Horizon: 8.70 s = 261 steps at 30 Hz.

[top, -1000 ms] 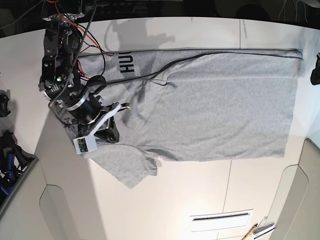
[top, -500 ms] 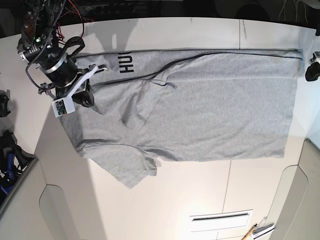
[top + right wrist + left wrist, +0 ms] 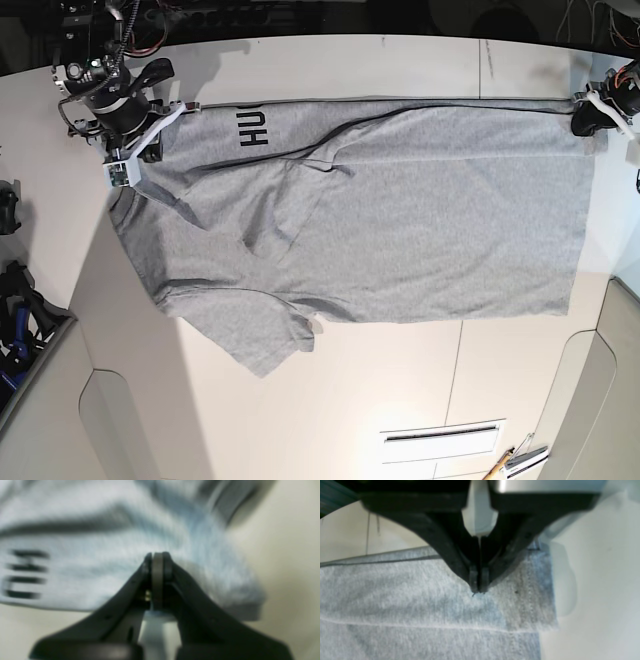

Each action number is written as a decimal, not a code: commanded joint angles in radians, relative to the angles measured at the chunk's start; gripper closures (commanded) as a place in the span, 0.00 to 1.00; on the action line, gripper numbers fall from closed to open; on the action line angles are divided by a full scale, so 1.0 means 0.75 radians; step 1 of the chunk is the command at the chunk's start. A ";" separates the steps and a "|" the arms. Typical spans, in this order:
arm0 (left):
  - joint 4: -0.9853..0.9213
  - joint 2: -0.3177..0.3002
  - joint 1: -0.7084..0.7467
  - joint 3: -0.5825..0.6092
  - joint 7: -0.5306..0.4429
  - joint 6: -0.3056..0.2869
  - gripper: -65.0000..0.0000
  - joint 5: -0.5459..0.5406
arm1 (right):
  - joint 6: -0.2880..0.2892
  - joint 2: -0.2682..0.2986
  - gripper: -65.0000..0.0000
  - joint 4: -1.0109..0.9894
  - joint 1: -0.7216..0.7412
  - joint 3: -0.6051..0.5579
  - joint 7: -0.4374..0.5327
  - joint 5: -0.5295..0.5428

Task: Fold the T-shirt properly
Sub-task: 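Grasp the shirt side with the right gripper and pull it toward the hem, then grasp the hem corner with the left gripper and fold it toward the shoulder, then grasp the sleeve with the right gripper and fold it over the shirt body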

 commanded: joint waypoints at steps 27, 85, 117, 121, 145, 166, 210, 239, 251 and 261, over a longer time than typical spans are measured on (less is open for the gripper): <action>0.017 -0.007 0.262 -0.178 0.199 -0.012 1.00 -0.248 | 0.002 0.016 1.00 0.222 -0.318 0.077 -0.127 -0.050; 0.291 0.022 0.262 -0.478 0.226 -0.012 0.72 -0.506 | 0.497 0.250 0.53 -0.960 0.861 0.104 -0.213 0.625; -0.488 0.013 -0.869 0.031 -0.174 0.217 0.54 0.153 | 0.497 0.251 1.00 -0.959 0.854 0.104 -0.265 0.634; -0.824 -0.011 -1.035 0.031 -0.147 0.215 0.54 0.058 | 0.497 0.251 1.00 -0.959 0.855 0.104 -0.264 0.635; -1.095 0.007 -1.204 0.306 -0.227 0.136 0.54 0.149 | 0.497 0.248 1.00 -0.959 0.854 0.104 -0.261 0.638; -1.014 -0.054 -1.201 0.299 -0.214 -0.012 1.00 0.065 | 0.497 0.251 1.00 -0.635 0.831 0.104 -0.336 0.680; -0.440 -0.079 -0.417 -0.252 0.481 -0.012 0.64 -0.527 | 0.486 0.248 0.67 -0.035 0.175 0.309 -0.462 0.611; -0.370 -0.078 -0.417 -0.252 0.441 -0.012 0.61 -0.586 | 0.486 0.220 0.65 -0.112 0.516 0.264 -0.271 0.601; -0.370 -0.078 -0.417 -0.252 0.441 -0.012 0.61 -0.585 | 0.486 0.130 0.65 -0.737 0.776 -0.050 -0.239 0.591; -0.370 -0.078 -0.417 -0.252 0.441 -0.012 0.61 -0.585 | 0.486 0.048 0.85 -0.761 0.807 -0.110 -0.240 0.529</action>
